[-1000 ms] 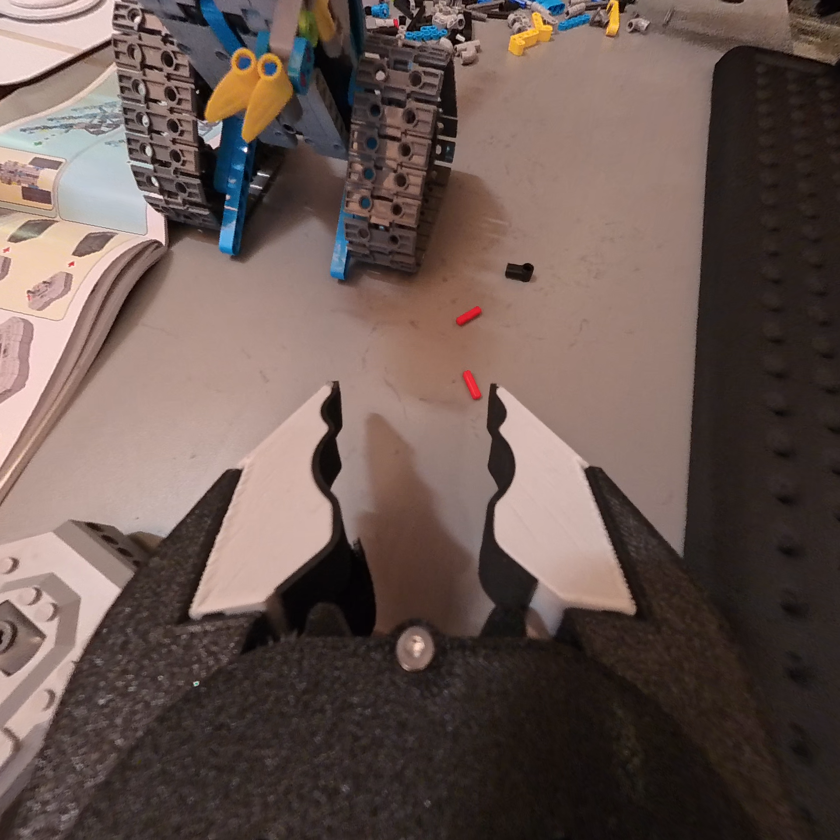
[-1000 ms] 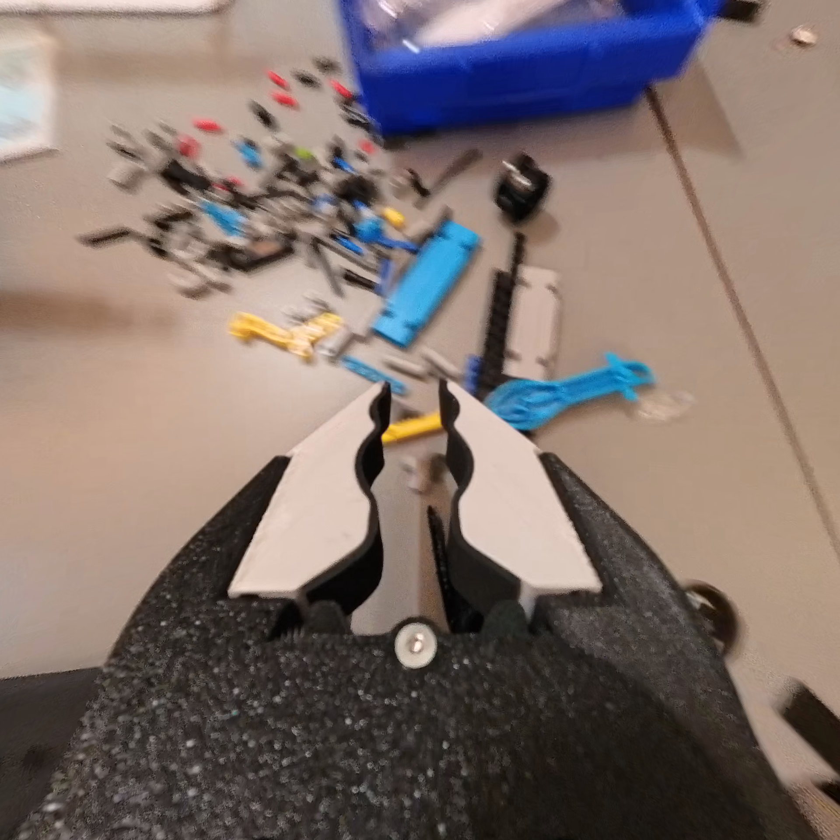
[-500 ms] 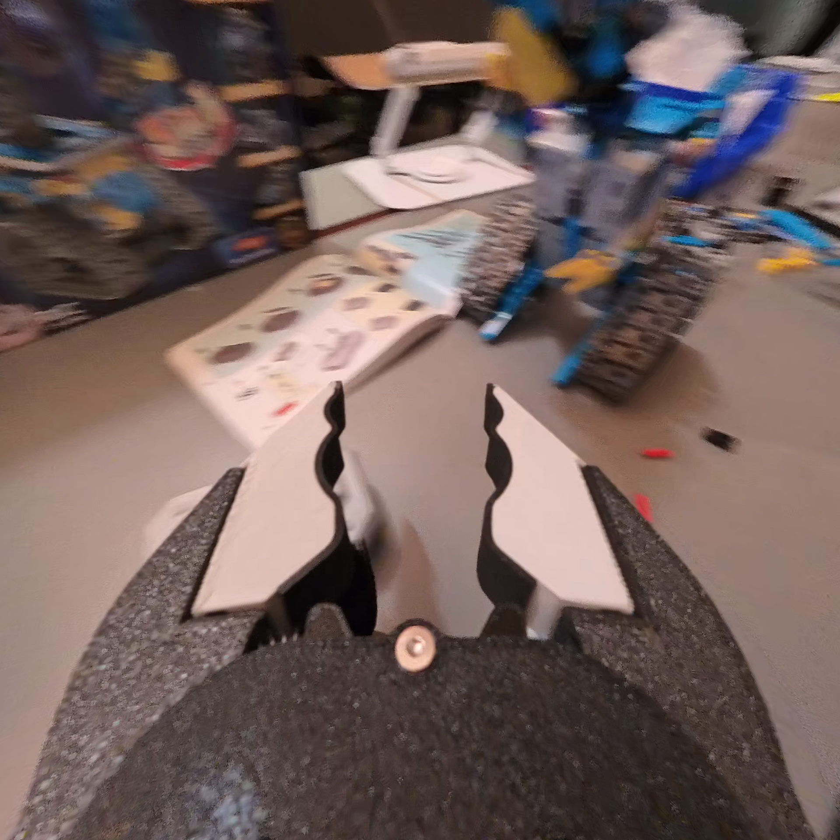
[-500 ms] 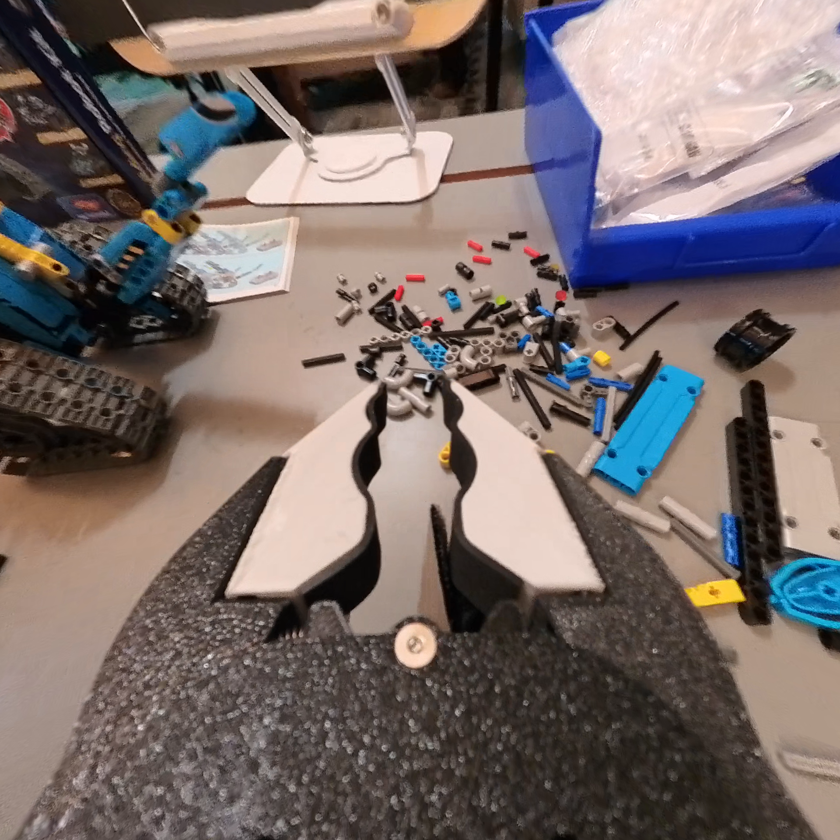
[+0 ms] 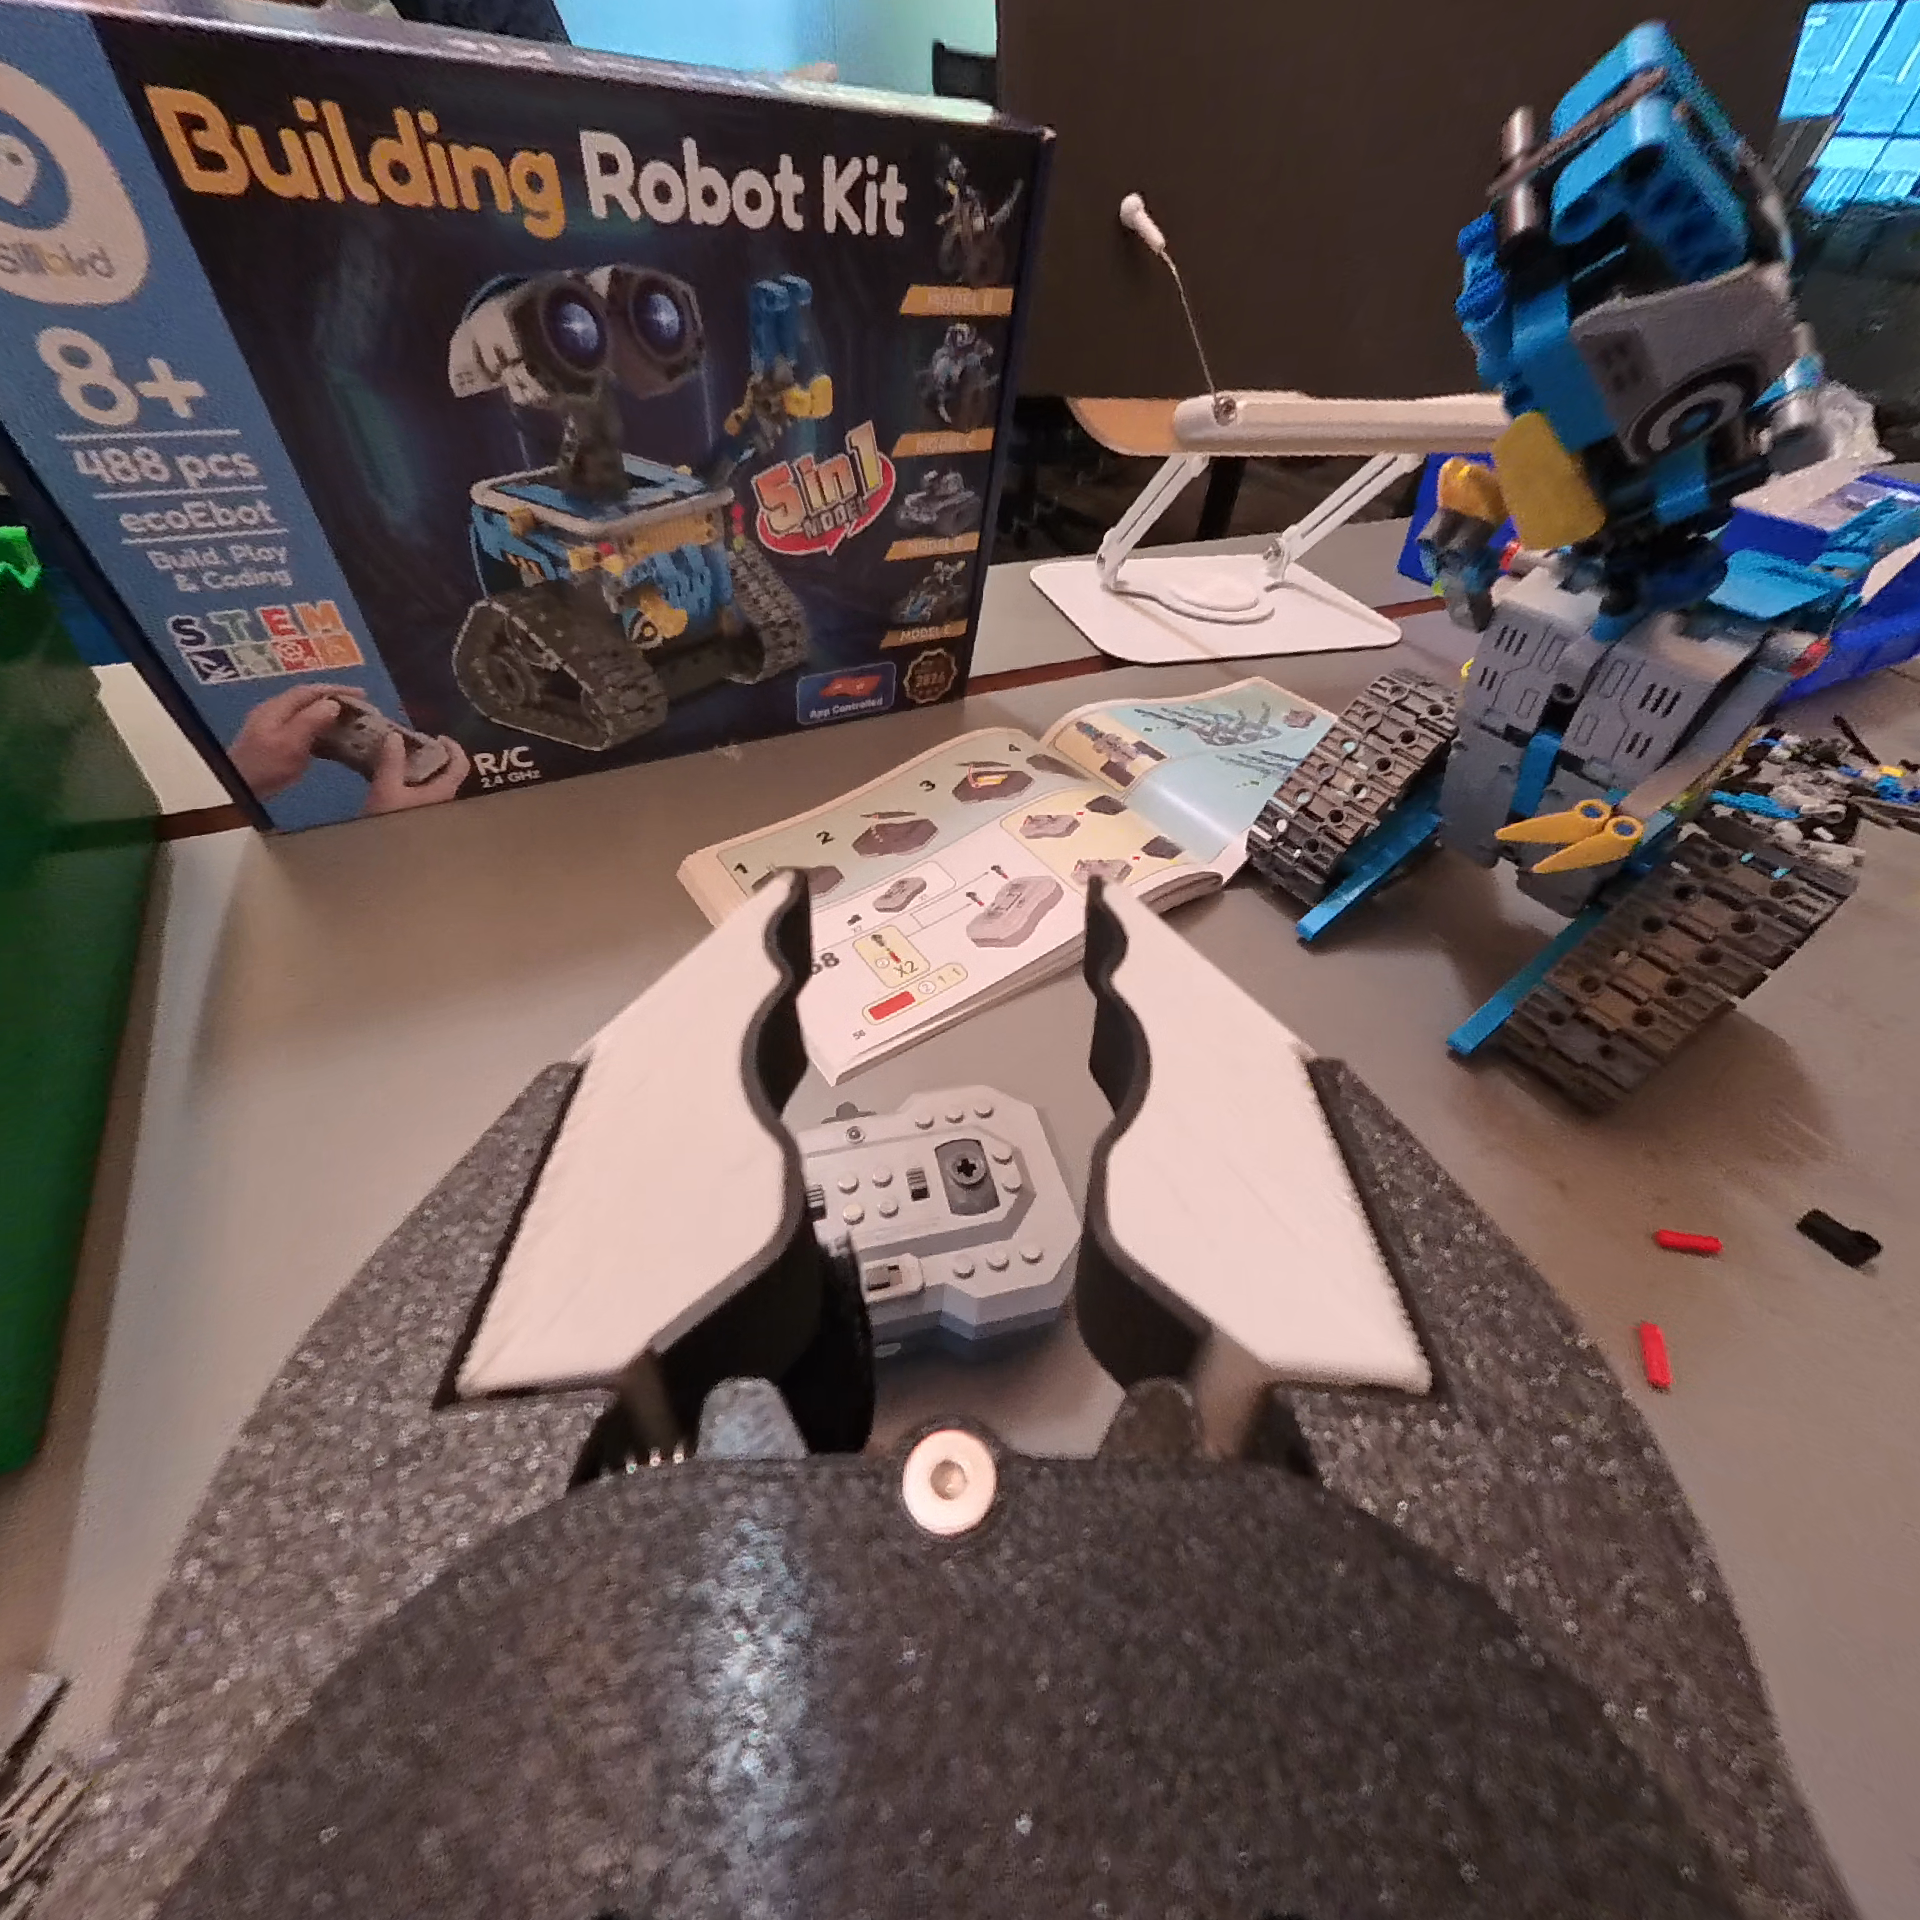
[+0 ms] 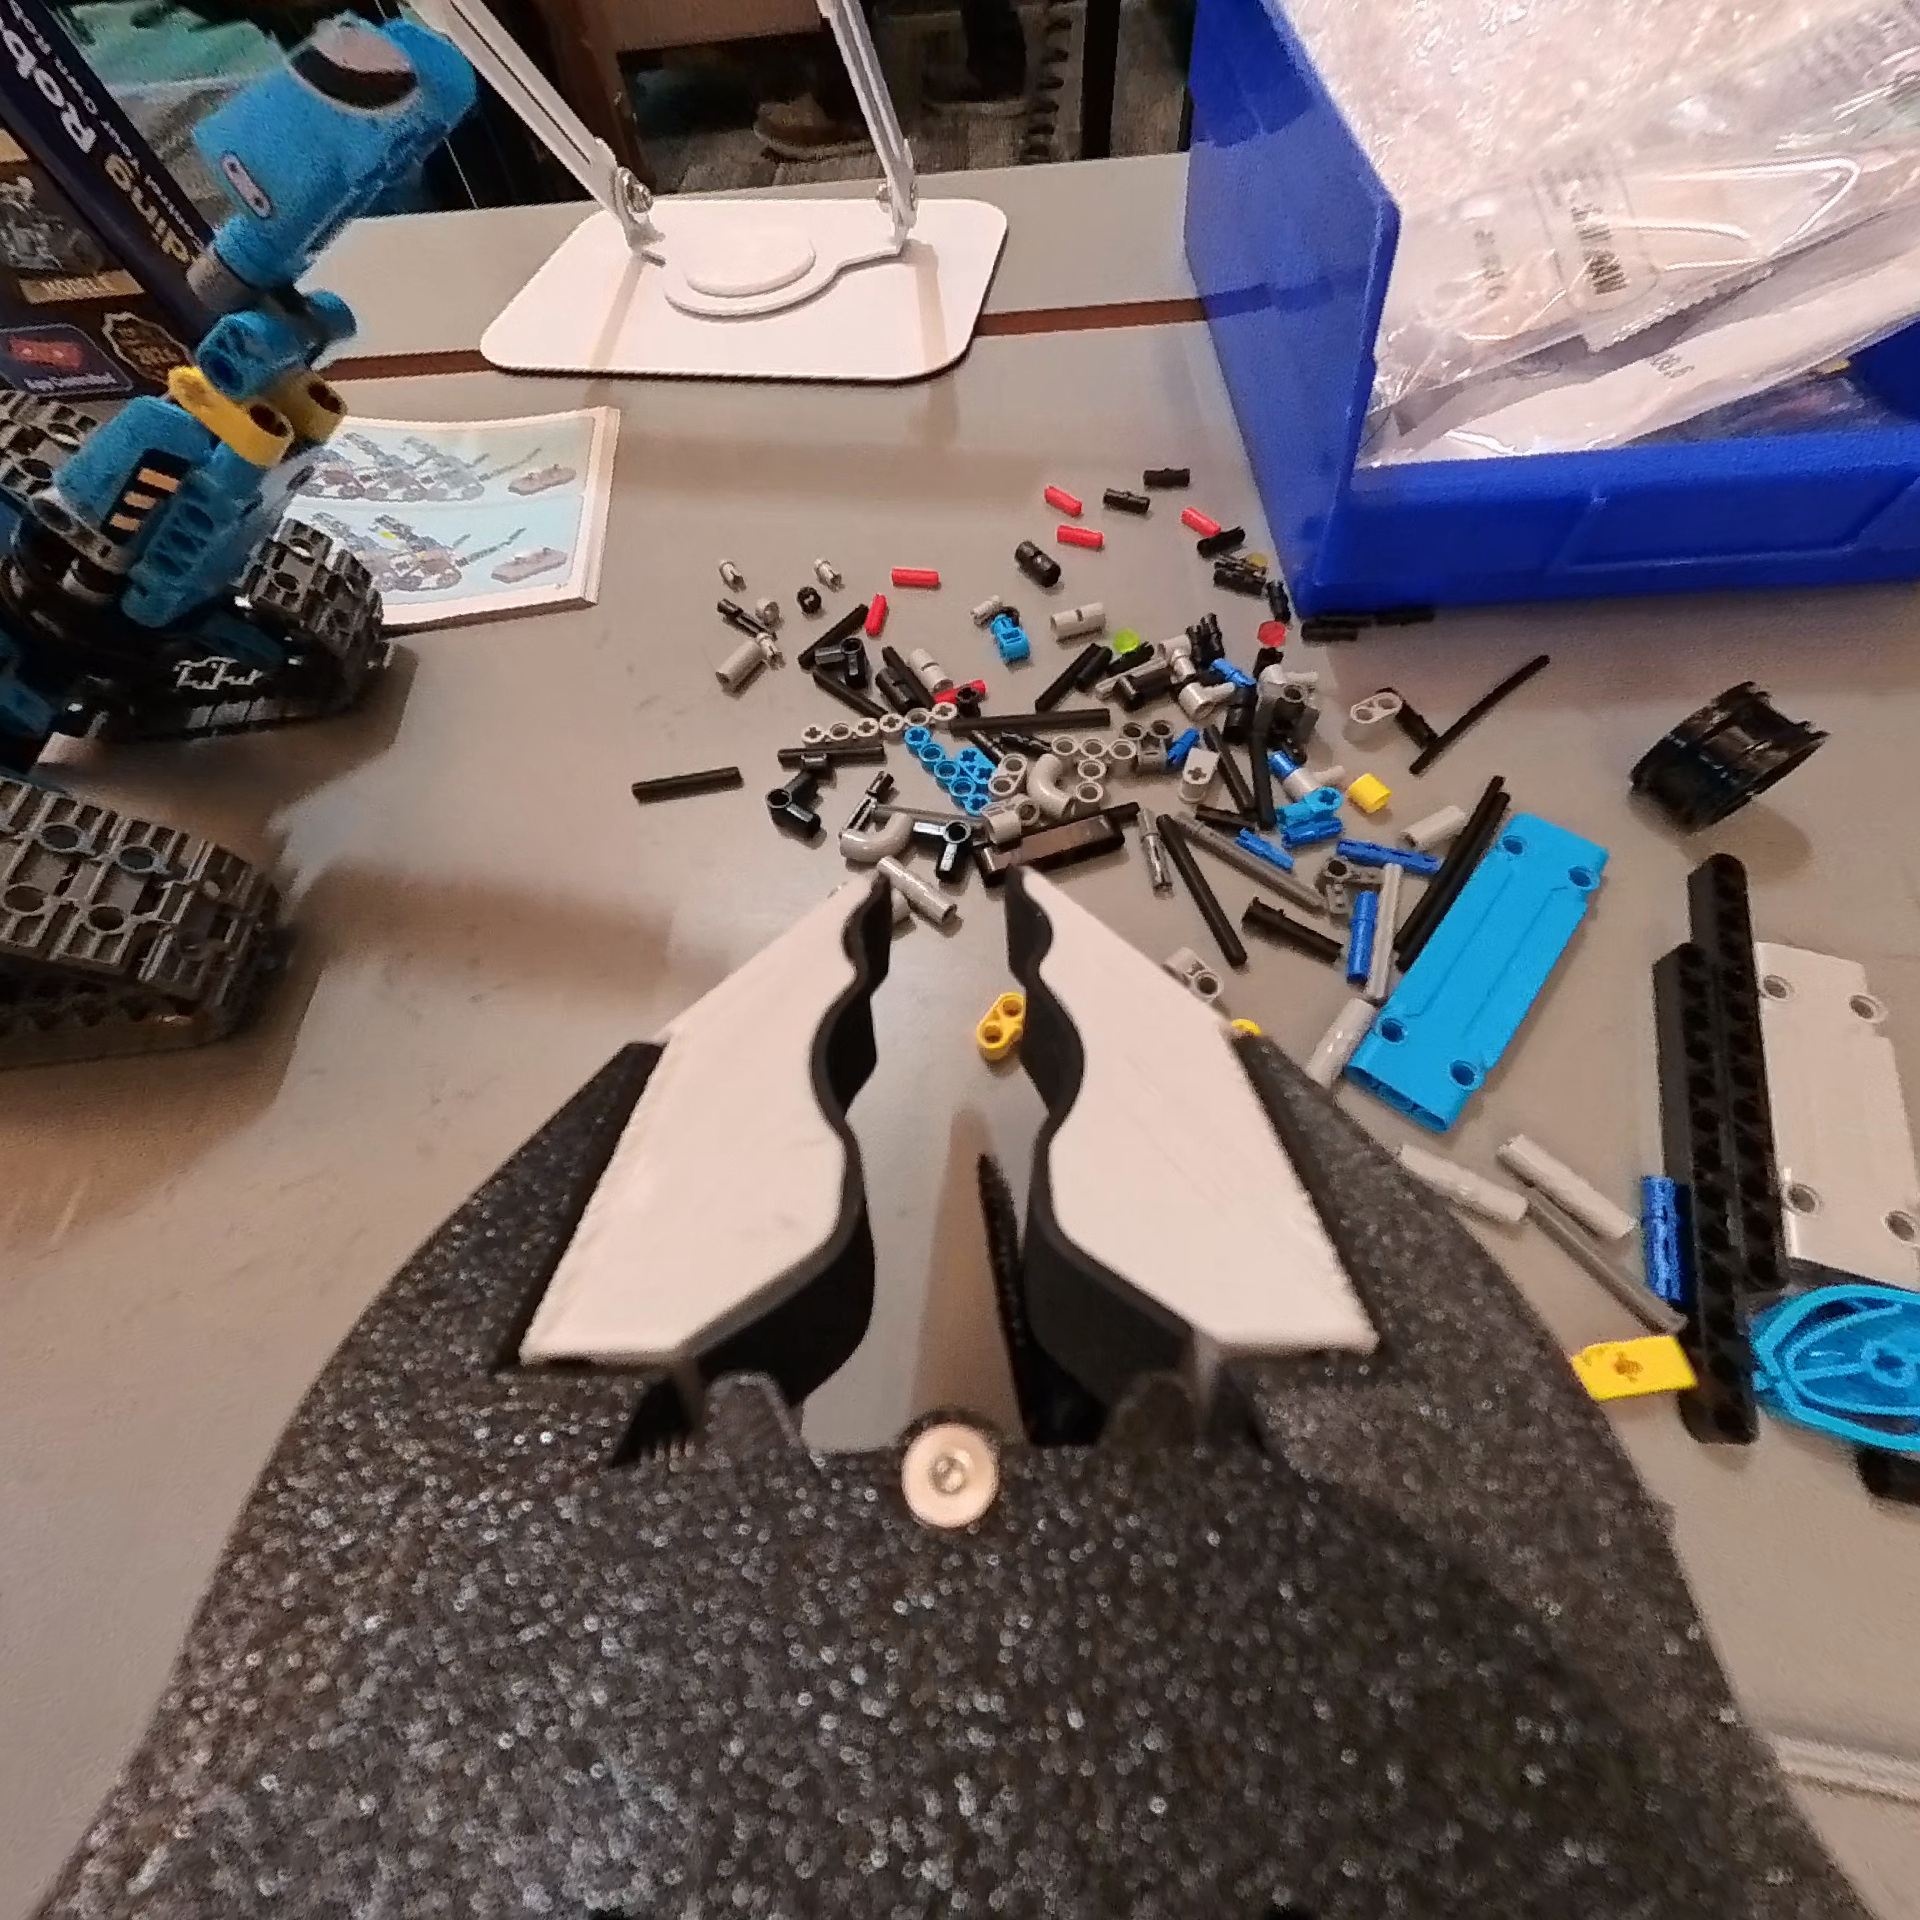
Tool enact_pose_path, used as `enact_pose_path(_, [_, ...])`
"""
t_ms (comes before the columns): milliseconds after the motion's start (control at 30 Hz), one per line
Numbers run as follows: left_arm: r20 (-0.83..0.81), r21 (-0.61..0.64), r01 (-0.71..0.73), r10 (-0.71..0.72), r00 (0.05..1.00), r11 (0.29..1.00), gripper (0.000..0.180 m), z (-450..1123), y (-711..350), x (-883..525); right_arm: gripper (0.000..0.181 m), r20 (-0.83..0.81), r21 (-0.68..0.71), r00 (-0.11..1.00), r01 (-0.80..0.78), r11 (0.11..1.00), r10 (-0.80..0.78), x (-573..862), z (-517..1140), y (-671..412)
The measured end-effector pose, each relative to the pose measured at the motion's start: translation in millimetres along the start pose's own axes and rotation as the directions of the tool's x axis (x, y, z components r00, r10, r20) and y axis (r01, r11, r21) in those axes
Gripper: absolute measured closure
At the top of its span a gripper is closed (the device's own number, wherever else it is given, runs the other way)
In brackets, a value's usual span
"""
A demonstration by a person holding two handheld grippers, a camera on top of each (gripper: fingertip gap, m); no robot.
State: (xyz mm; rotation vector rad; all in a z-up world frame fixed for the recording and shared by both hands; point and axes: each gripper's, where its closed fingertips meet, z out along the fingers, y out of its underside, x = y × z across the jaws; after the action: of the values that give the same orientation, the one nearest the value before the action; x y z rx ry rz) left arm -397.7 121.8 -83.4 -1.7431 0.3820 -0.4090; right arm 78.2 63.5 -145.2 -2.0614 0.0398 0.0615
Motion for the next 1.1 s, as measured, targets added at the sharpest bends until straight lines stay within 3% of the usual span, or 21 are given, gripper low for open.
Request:
enact_pose_path(233, [0.042,0.028,-0.074,0.073,0.996,0.997,0.132,5,1,-7,0.160,0.024,-0.007,0.999,-0.023,1.000,0.023,-2,0,1])
enact_pose_path(1100, [0.015,0.006,-0.044,0.044,0.999,0.999,0.132,6,5,-5,0.156,0.049,-0.103,0.999,0.026,0.994,-0.021,-10,11,17])
